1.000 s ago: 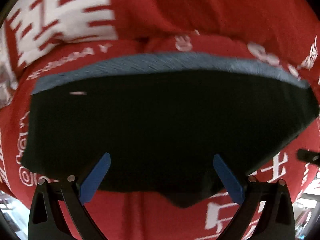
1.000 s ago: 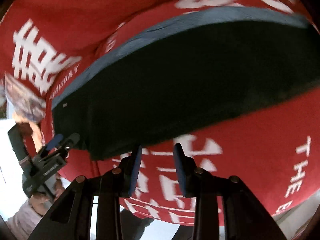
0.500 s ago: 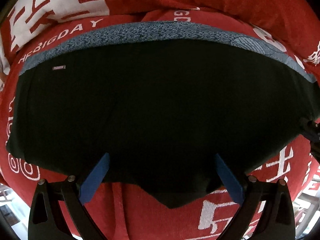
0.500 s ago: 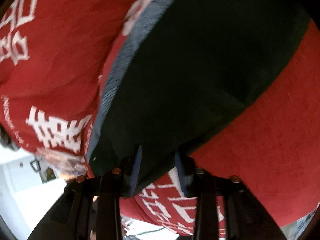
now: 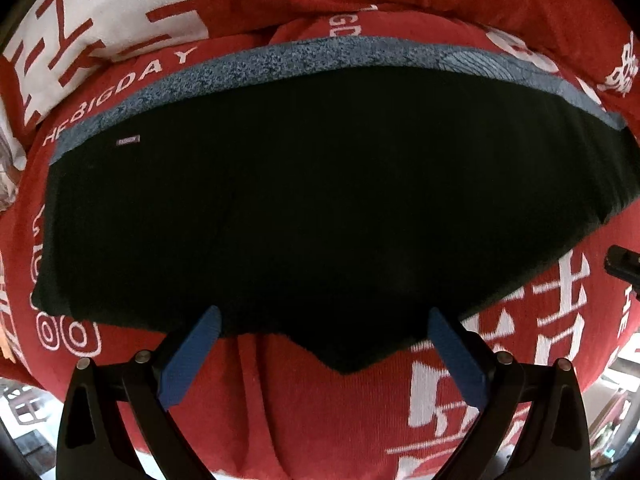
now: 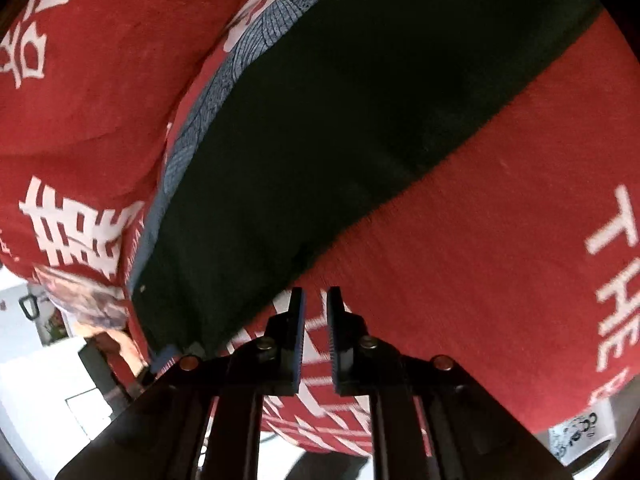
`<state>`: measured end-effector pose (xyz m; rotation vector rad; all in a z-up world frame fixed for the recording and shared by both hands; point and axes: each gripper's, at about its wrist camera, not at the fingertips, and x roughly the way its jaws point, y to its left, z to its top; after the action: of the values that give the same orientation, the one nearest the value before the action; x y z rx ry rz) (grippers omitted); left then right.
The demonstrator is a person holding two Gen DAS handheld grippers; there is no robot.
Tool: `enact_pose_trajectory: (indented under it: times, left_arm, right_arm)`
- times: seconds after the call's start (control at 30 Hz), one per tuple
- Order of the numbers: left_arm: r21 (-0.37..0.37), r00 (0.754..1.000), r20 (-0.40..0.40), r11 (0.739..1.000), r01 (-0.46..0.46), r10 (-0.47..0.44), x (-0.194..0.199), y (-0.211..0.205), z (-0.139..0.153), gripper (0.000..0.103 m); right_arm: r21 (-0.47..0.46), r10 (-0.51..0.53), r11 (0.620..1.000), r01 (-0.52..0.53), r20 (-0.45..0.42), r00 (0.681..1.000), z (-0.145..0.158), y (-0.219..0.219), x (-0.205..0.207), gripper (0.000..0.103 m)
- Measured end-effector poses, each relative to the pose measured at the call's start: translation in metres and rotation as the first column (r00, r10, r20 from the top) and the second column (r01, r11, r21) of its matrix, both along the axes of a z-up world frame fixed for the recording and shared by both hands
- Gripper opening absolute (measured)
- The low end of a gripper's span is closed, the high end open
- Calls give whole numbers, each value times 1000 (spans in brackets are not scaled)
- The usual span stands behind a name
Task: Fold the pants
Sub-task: 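Press the folded pants flat with both grippers and release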
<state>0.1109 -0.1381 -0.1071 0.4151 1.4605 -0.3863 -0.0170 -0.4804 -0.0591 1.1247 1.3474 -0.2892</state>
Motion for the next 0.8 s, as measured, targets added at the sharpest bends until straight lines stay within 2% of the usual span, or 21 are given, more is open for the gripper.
enact_pose_trajectory:
  times: [0.13,0.2,0.33,0.53,0.63,0.8]
  left_arm:
    - [25,1000,-10,1000,-10,10,-9,-4,11,103]
    - [34,1000,-6,999,-5,6,-18,-10,20,103]
    - [38,1000,5,999,17,-17,-28,-36,31,103]
    - [31,999,18,998,46,-47,-45,-94,41,103]
    - [15,999,25,999,42,-43,-52,-124,46,103]
    - [-24,999,42,999,23,-22,-49,-176,55,103]
  right_arm:
    - [-14,0,1000,0,-3,1000,10,-3,-14,32]
    - [-17,-5,1000,5,0,1000,12,-5,-20,34]
    - [-25,-1,1000,1,9,1000,17,-19,-29,34]
    - [-66,-24,997,28,50,998,26,-66,-44,34]
    - [-123,-65,990,74,79,995,33,-106,-47,34]
    - [-153,-211,962,227,112,971,34,-176,-56,34]
